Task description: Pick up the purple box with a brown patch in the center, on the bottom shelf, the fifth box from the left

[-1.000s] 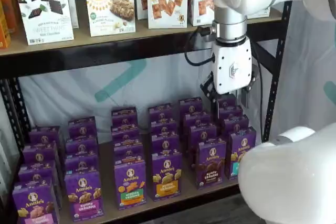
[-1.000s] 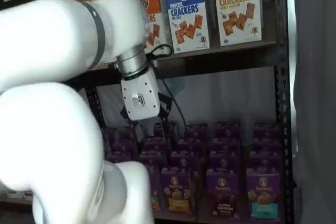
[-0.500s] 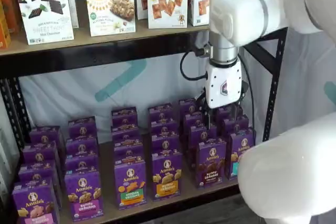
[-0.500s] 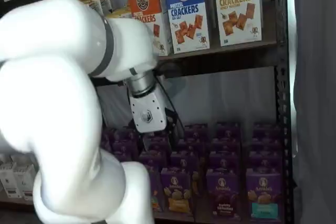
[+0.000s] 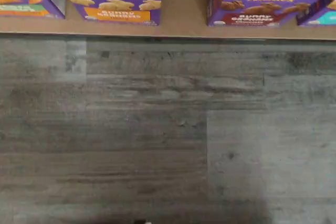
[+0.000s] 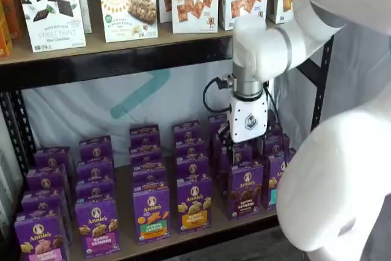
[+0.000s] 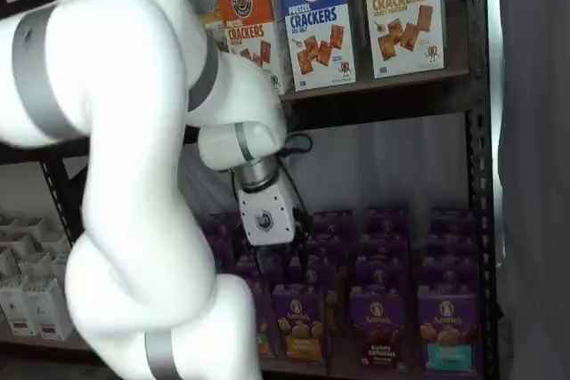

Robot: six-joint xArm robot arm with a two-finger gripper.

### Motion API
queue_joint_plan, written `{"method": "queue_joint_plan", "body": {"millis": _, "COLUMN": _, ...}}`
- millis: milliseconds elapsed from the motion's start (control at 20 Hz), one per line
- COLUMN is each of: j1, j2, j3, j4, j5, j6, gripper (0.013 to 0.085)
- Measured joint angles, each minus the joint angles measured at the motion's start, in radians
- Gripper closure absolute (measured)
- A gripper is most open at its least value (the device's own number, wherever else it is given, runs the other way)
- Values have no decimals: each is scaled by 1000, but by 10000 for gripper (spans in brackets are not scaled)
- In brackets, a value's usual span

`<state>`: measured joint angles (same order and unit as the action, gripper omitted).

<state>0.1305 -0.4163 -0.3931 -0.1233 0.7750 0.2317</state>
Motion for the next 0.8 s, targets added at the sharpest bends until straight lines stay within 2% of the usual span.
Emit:
{"method": "queue_joint_plan", "body": {"millis": 250, "j1": -32, "j2": 169, "j3": -31, "j4": -8, "j5": -147, "j6": -16, "gripper": 130}}
{"method": "queue_joint_plan", "body": {"millis": 450, "j1": -58, "j2": 280, "j3": -60, "j4": -5, "j5": -226, "j6": -39, "gripper": 130}}
{"method": "queue_joint_plan", "body": {"millis": 800, "j1": -104, "j2": 466, "j3": -136, "j4": -30, "j5": -321, "j6": -59, "gripper": 130}}
